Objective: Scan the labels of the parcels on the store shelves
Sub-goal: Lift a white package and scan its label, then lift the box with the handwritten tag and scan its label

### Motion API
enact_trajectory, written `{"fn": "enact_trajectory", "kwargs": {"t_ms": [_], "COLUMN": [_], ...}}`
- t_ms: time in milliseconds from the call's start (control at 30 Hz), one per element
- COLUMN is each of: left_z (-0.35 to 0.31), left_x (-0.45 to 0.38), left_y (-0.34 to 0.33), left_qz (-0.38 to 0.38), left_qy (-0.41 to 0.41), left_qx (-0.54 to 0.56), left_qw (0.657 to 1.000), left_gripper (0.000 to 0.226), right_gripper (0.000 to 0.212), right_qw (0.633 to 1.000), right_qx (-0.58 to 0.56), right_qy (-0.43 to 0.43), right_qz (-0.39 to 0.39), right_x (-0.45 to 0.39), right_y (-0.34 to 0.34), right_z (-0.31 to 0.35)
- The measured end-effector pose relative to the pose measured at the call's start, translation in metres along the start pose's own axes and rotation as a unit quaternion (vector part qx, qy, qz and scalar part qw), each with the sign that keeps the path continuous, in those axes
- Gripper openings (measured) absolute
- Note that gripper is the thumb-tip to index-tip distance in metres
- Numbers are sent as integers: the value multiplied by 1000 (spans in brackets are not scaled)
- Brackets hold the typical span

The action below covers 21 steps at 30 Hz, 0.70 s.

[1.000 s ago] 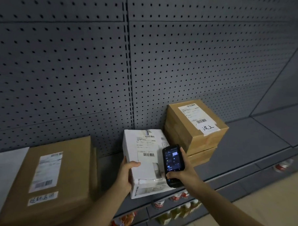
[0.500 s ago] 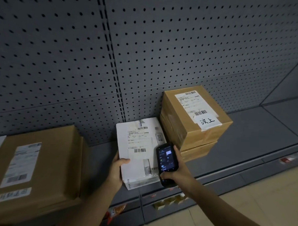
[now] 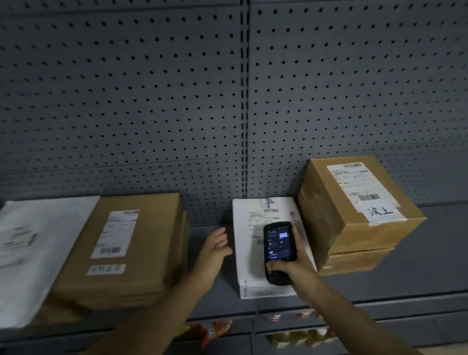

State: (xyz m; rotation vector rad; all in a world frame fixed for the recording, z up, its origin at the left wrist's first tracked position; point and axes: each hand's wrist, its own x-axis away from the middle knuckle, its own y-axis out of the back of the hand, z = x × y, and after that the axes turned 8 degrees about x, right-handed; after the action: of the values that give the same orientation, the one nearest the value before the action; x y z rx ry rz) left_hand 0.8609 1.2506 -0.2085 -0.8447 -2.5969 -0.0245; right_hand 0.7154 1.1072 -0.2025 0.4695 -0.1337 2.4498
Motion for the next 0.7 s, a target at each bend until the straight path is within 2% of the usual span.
{"fn": "enact_trajectory", "kwargs": {"t_ms": [67, 133, 233, 300, 333, 367, 400, 433, 500, 600, 700], "left_z": [-7, -16, -35, -45, -49, -52, -57, -60, -63, -60, -52], "left_x": [15, 24, 32, 41, 45, 45, 49, 53, 56, 53, 49], "left_y": [16, 39, 87, 127, 146, 167, 185, 202, 232, 264, 286], "left_qz": [11, -14, -53, -92, -113, -144, -176, -206, -231, -210, -172], "left_qy": [-56, -122, -172, -192, -187, -183, -166, -151, -112, -79, -81], "left_qx": [-61, -109, -104, -154, -155, -213, -283, -355, -425, -466, -493], "left_qw": [996, 986, 978, 965, 963, 949, 928, 899, 868, 856, 849], "left_gripper": [56, 48, 34, 43, 49, 52, 53, 54, 56, 57, 59], "right_gripper": [97, 85, 81, 84, 94, 104, 106, 95, 72, 65, 62], "right_qw": [999, 997, 991, 987, 985, 983, 981, 980, 977, 976, 978], "right_qx": [-27, -56, -101, -110, -118, -129, -140, -152, -171, -180, -185], "right_qy": [9, 15, -1, -11, -16, -26, -30, -25, -15, 1, 7], "right_qz": [21, 44, 93, 114, 123, 126, 127, 126, 130, 121, 93], "right_x": [-2, -1, 4, 8, 10, 12, 14, 17, 23, 32, 37], "right_y": [-24, -50, -87, -113, -127, -141, -154, -168, -191, -221, -243], "right_z": [6, 9, 12, 13, 14, 15, 17, 19, 22, 26, 26]}}
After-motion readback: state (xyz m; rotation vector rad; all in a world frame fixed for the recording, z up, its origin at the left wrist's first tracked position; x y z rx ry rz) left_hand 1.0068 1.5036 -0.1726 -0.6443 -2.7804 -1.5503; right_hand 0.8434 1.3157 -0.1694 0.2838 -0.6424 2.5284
